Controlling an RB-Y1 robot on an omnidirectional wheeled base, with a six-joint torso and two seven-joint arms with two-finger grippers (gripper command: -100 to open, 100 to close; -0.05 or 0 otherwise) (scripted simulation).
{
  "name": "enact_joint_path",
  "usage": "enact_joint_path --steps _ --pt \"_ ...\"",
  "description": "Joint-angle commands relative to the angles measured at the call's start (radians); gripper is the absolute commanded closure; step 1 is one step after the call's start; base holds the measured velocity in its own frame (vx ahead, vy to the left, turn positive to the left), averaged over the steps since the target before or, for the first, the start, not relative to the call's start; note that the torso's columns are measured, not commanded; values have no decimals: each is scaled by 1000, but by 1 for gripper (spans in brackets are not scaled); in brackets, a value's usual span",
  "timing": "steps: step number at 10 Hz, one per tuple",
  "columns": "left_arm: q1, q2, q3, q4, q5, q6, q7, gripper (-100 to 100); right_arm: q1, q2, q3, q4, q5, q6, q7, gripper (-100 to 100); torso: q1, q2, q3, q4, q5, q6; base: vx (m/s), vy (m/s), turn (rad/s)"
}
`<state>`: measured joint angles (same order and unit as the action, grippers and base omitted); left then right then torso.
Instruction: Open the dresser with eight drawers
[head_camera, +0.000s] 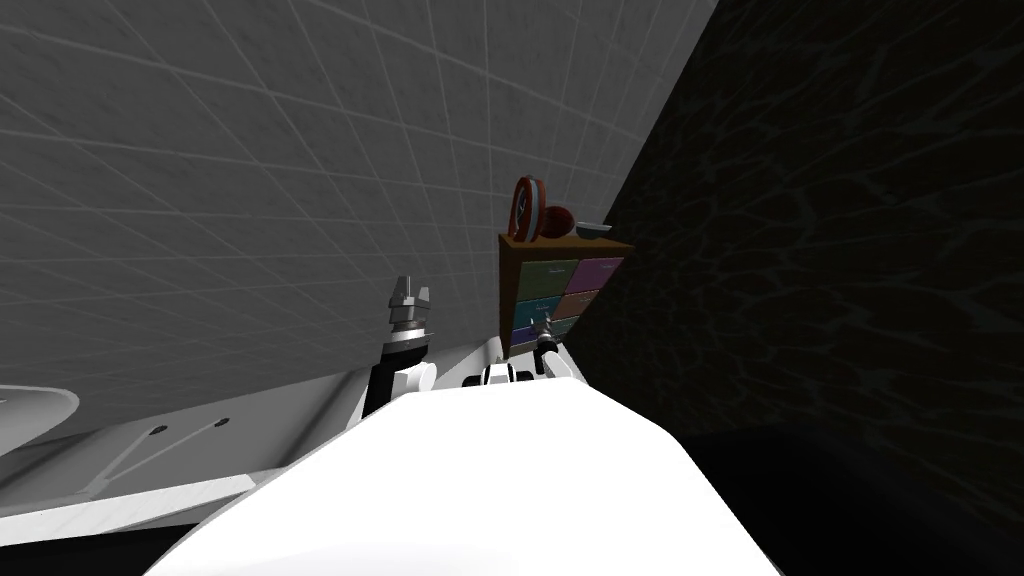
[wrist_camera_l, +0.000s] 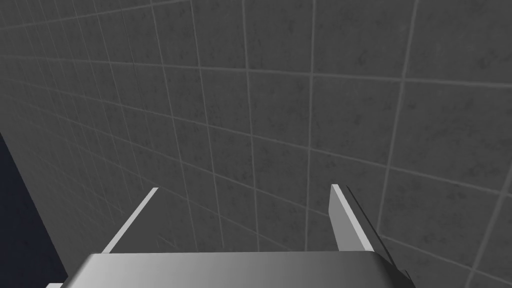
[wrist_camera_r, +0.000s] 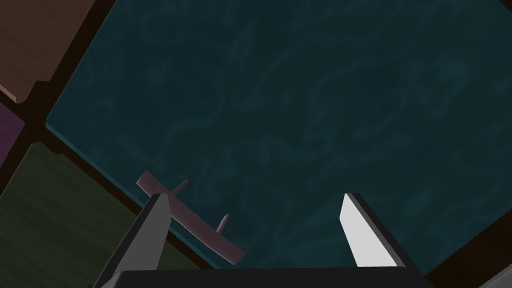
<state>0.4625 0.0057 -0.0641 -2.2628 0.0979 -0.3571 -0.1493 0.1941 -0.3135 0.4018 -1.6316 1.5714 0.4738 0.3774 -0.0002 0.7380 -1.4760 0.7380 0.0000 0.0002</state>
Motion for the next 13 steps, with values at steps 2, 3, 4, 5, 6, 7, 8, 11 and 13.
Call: enact_joint_path --steps 2,3,4,5,6,7,8,11,13 --pt "0 0 0 0 0 0 0 0 -31 -21 27 74 108 80 43 -100 0 0 0 0 0 0 -20 -9 85" --pt "0 0 0 0 0 0 0 0 -31 -21 27 74 124 80 43 -100 0 0 0 0 0 0 -19 -8 58" --pt "0 0 0 0 0 0 0 0 -45 -31 39 106 160 116 61 -100 0 0 0 0 0 0 -24 -8 93" --pt "0 0 0 0 0 0 0 0 -45 -31 39 106 176 116 61 -100 0 0 0 0 0 0 -21 -9 53" --pt "0 0 0 0 0 0 0 0 -57 -41 51 136 212 149 79 -100 0 0 0 0 0 0 -23 -10 85" --pt "0 0 0 0 0 0 0 0 -57 -41 51 136 224 149 79 -100 0 0 0 0 0 0 -17 -8 49" --pt "0 0 0 0 0 0 0 0 -69 -51 61 164 262 180 95 -100 0 0 0 0 0 0 -18 -6 89" --pt "0 0 0 0 0 0 0 0 -89 -71 81 212 340 236 124 -100 0 0 0 0 0 0 -22 -7 94" --pt "0 0 0 0 0 0 0 0 -98 -80 89 233 387 259 137 -100 0 0 0 0 0 0 -18 -7 36"
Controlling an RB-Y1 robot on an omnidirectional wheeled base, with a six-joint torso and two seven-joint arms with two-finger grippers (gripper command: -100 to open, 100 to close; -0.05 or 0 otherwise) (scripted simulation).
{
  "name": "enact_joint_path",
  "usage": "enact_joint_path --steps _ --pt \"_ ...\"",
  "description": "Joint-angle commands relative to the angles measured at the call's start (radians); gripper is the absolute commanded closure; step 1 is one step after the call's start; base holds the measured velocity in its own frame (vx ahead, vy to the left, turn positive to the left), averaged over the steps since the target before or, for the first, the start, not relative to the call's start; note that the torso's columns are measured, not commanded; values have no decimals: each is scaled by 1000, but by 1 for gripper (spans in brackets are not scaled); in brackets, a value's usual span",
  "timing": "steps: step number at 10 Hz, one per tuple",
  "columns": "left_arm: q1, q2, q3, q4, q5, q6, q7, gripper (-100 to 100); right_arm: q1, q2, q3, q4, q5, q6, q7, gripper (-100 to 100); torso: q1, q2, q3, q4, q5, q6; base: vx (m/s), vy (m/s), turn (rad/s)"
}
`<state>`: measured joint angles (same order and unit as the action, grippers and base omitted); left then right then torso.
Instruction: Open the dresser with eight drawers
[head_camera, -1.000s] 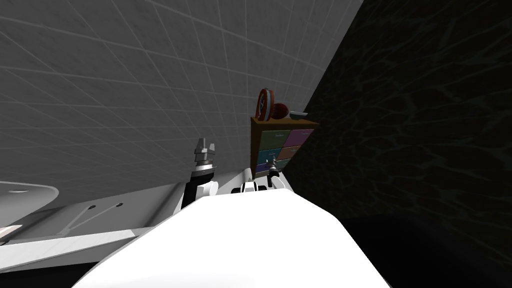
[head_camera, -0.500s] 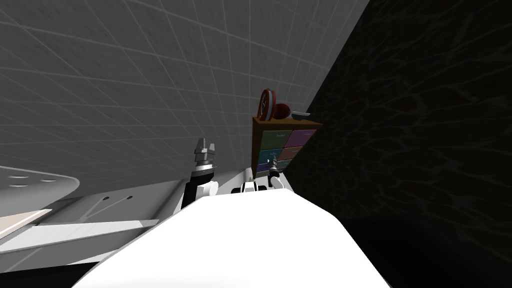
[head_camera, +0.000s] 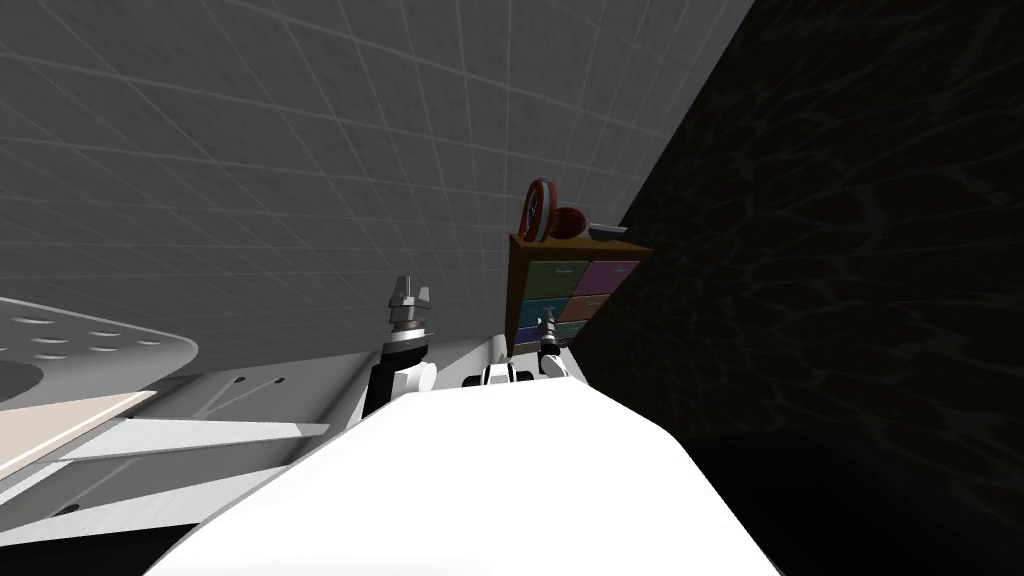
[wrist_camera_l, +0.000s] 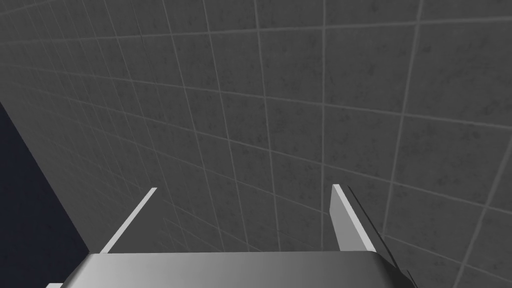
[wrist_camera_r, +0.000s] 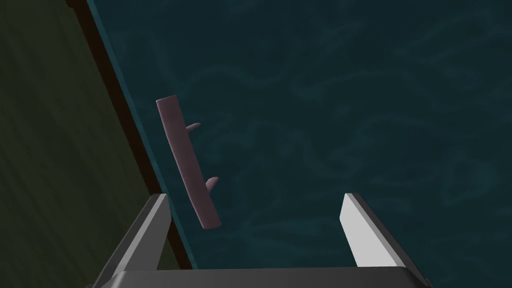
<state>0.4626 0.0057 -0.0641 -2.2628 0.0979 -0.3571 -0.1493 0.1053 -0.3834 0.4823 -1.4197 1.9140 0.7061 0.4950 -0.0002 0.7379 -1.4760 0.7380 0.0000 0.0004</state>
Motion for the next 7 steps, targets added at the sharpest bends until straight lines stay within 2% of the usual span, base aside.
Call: enact_joint_path --steps 1,5,6,7 --pt "0 0 0 0 0 0 0 0 -17 -19 16 38 75 48 30 -100 0 0 0 0 0 0 -21 -6 100" --pt "0 0 0 0 0 0 0 0 -36 -45 35 81 156 101 59 -100 0 0 0 0 0 0 -19 -6 61" --pt "0 0 0 0 0 0 0 0 -32 -42 33 75 145 93 55 -100 0 0 0 0 0 0 -8 -3 8" --pt "0 0 0 0 0 0 0 0 -53 -53 17 70 128 68 64 -100 0 0 0 0 0 0 36 6 -6"
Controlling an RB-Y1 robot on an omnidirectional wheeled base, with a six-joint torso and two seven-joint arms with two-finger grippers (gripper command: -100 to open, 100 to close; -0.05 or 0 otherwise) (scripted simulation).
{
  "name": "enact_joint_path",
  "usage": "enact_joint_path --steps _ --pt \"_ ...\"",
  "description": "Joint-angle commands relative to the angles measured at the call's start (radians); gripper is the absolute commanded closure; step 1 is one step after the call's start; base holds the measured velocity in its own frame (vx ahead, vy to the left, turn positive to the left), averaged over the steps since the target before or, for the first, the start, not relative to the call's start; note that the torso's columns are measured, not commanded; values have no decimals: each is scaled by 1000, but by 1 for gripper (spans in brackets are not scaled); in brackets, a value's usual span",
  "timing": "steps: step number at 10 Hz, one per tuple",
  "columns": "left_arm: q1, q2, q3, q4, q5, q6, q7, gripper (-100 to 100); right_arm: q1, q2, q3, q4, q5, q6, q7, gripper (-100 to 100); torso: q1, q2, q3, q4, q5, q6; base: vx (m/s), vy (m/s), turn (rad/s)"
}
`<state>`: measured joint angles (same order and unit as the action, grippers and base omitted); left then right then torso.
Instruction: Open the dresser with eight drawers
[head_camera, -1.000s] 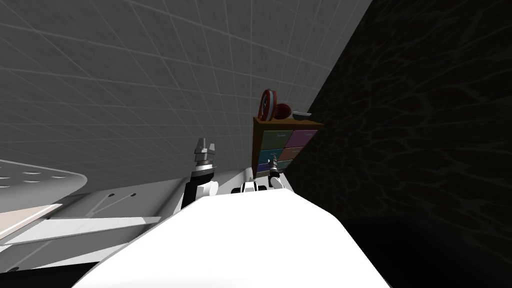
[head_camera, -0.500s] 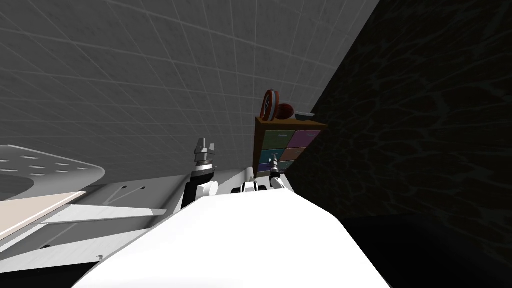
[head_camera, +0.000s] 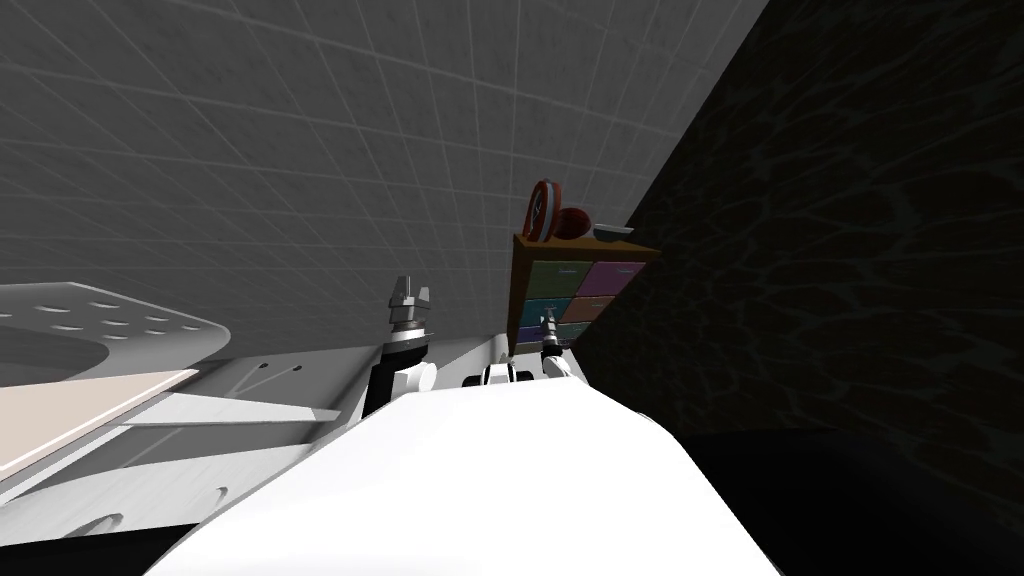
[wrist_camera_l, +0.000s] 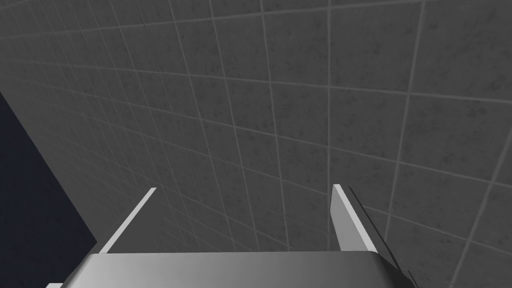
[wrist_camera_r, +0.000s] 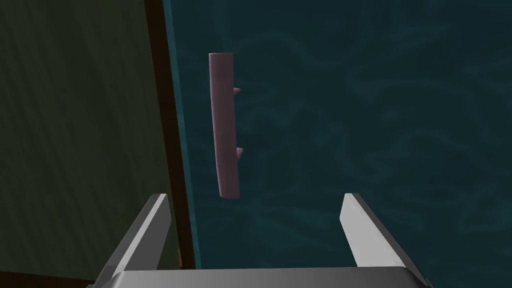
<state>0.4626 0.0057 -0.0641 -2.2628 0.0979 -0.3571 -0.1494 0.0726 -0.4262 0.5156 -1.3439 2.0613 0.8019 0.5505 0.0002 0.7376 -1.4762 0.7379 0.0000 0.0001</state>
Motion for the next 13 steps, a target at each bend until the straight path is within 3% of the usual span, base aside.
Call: enact_joint_path --steps 1,2,8,9,13 --pt "0 0 0 0 0 0 0 0 -9 -6 -8 -5 -10 -12 3 -100 0 -2 -1 0 0 0 24 3 1" --pt "0 0 0 0 0 0 0 0 -10 -7 -10 -5 -12 -16 4 100 0 -1 -1 0 0 0 0 0 0" --pt "0 0 0 0 0 0 0 0 -3 -17 -8 -36 -11 -32 9 100 1 1 1 0 0 0 -155 -2 -40" --pt "0 0 0 0 0 0 0 0 -6 -22 11 -45 11 -34 6 -100 0 -5 -3 -1 0 0 76 -73 132" --pt "0 0 0 0 0 0 0 0 -4 -25 25 -60 28 -39 10 -100 0 -1 0 0 0 0 137 -89 87"
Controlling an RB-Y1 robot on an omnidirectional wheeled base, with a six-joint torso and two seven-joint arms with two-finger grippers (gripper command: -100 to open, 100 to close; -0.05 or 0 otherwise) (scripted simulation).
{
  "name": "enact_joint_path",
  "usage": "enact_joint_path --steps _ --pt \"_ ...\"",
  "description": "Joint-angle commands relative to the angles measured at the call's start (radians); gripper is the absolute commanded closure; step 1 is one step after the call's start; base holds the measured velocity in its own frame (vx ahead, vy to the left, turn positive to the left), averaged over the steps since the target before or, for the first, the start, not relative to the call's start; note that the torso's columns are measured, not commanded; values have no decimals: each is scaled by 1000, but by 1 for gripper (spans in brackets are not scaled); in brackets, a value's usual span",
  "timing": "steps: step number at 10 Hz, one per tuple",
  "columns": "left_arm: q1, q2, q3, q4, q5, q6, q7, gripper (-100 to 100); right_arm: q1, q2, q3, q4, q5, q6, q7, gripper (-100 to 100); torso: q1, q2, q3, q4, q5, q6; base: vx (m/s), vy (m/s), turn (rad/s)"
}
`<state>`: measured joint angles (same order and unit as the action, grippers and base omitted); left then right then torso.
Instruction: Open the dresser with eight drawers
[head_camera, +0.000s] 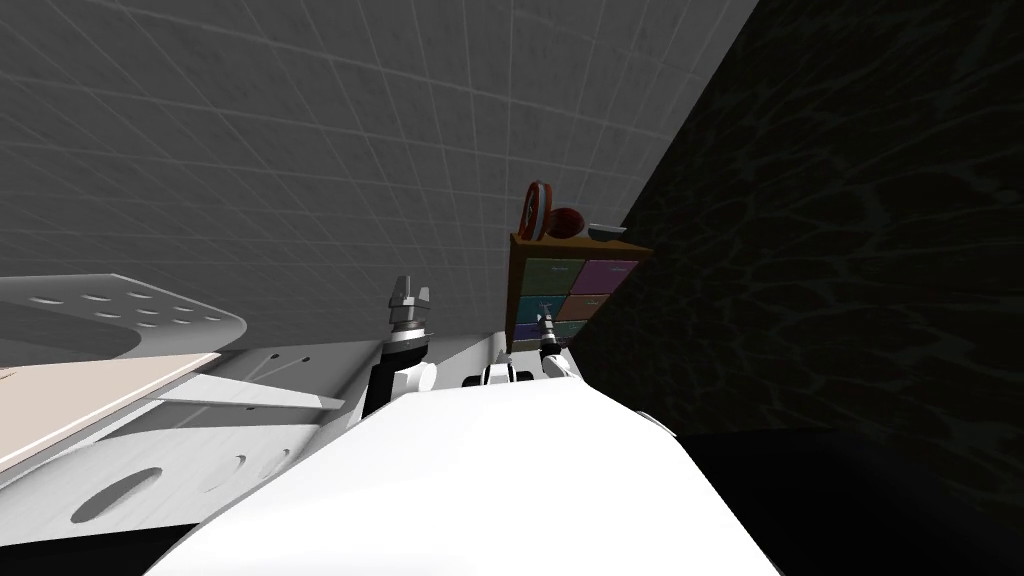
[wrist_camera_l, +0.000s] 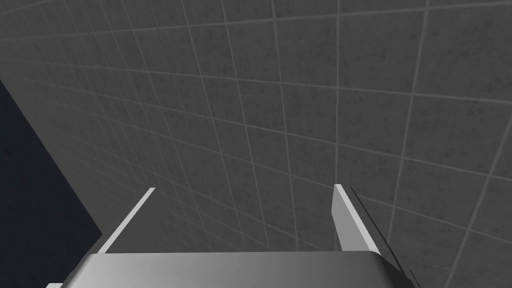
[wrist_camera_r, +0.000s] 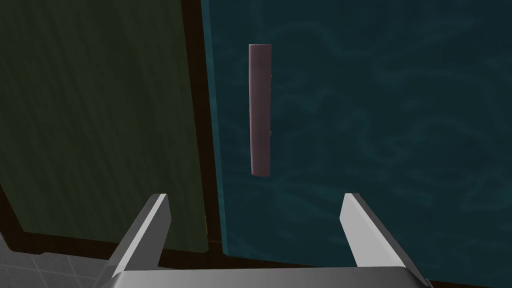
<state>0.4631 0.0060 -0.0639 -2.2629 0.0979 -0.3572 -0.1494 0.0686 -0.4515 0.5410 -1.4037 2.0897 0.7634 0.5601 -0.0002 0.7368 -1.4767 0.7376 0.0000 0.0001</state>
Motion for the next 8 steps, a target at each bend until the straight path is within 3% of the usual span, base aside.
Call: enact_joint_path --steps 1,2,3,8 --pt "0 0 0 0 0 0 0 0 -21 -10 -17 -7 -20 -29 6 -100 3 7 4 2 1 0 67 2 -6" --pt "0 0 0 0 0 0 0 0 -11 -8 -11 -8 -13 -15 4 -100 5 7 4 2 1 0 41 3 1" --pt "0 0 0 0 0 0 0 0 -12 -9 -13 -10 -14 -20 5 100 3 6 4 2 1 0 8 0 1" --pt "-1 0 0 0 0 0 0 0 -3 -16 -8 -34 -14 -34 7 100 1 4 2 1 0 0 -172 2 -43"
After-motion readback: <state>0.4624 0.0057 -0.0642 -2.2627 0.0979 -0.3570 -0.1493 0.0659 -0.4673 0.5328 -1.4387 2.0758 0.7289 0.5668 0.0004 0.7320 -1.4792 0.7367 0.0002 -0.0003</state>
